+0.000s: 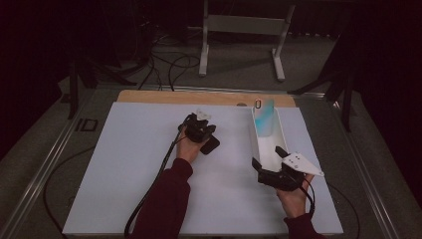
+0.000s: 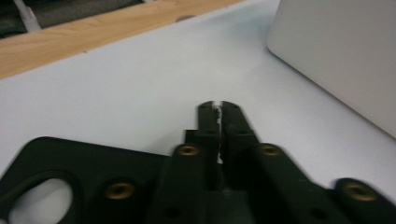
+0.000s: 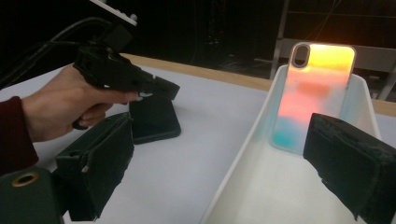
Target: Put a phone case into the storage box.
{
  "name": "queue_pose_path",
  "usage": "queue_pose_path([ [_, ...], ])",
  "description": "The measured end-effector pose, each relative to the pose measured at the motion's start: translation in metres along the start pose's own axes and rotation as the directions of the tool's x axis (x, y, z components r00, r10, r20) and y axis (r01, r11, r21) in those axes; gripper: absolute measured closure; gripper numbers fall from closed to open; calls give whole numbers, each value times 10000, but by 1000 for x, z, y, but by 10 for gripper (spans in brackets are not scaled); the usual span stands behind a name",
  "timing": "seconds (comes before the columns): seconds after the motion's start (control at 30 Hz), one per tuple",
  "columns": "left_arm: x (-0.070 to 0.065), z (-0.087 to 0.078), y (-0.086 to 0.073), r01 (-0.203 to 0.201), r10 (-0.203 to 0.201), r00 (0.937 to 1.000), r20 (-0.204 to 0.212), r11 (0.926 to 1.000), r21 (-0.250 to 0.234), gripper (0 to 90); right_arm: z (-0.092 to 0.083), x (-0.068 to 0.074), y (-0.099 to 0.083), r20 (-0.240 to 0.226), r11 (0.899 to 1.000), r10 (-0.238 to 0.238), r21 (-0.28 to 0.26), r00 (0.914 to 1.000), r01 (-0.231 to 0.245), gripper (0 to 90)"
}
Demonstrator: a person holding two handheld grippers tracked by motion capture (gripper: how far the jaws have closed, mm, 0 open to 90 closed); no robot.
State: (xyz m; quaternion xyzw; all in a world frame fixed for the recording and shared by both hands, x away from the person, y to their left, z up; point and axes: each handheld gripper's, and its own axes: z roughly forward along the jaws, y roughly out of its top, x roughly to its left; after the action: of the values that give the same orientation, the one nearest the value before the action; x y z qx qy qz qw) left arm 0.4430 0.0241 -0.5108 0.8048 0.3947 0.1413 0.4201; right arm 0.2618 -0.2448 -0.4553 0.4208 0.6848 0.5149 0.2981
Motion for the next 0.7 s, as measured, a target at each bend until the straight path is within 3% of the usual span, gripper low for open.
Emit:
queue_pose_path([
  [0.3, -13, 22, 2, -376, 370, 9993, 100, 9969, 695, 900, -2, 0, 1, -42, 9999, 71, -80, 10000, -71, 80],
  [0.57, -14, 33, -5, -288, 294, 9996, -27, 9898, 1399, 900, -2, 0, 2, -69, 9999, 87, -115, 9999, -87, 80],
  [0.7, -14, 31, -7, -101, 106, 9999, -27, 9889, 1483, 900, -2, 0, 1, -53, 9999, 73, -86, 10000, -73, 80],
])
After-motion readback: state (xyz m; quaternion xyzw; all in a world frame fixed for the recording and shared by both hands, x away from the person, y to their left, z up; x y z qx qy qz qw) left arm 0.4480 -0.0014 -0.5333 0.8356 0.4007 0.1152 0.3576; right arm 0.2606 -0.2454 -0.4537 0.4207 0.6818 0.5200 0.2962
